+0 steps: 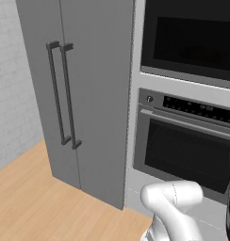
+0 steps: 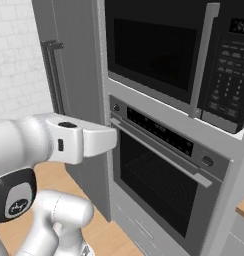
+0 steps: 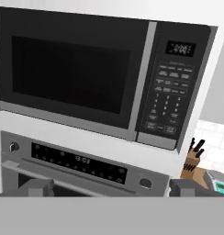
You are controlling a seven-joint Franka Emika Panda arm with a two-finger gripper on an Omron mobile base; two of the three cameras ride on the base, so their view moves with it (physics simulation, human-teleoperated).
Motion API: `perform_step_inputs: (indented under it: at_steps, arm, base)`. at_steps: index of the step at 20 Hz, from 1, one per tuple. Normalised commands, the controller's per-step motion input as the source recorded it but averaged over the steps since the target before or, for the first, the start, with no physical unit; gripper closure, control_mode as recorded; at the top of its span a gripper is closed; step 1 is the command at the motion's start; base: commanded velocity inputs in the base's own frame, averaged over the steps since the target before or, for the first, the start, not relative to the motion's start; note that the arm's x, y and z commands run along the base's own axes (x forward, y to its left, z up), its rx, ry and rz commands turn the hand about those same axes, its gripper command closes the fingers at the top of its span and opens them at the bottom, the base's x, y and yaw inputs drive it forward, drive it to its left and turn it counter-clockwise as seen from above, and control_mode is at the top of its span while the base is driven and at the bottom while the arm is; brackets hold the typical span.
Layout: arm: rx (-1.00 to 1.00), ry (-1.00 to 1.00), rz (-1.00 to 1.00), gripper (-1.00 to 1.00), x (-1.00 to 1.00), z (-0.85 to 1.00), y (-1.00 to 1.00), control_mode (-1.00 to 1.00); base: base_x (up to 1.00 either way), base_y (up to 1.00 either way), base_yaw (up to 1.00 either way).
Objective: Pick the bell pepper from the sink and place it in the bowl. Then pick the bowl and place it in the microwave. Then close the microwave door and press the start button.
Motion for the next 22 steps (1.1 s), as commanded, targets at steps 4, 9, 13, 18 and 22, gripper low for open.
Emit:
perform_step_inputs:
  at_steps: [4, 9, 13, 18, 22]
  arm:
    - [0.0, -0.06, 0.0, -1.0, 0.34, -0.02, -0.11, -1.0]
    - [0.0, -0.06, 0.0, -1.0, 0.22, -0.01, -0.09, -1.0]
    - [0.0, -0.07, 0.0, -1.0, 0.09, 0.0, -0.18, -1.0]
    - [0.0, -0.09, 0.0, -1.0, 0.0, 0.0, -0.33, -1.0]
    - [0.0, -0.09, 0.0, -1.0, 0.0, -0.03, -0.32, -1.0]
  base:
    - [0.0, 0.0, 0.0]
    - [0.0, 0.0, 0.0]
    - [0.0, 0.0, 0.0]
    - [0.0, 0.0, 0.0]
    - [0.0, 0.0, 0.0]
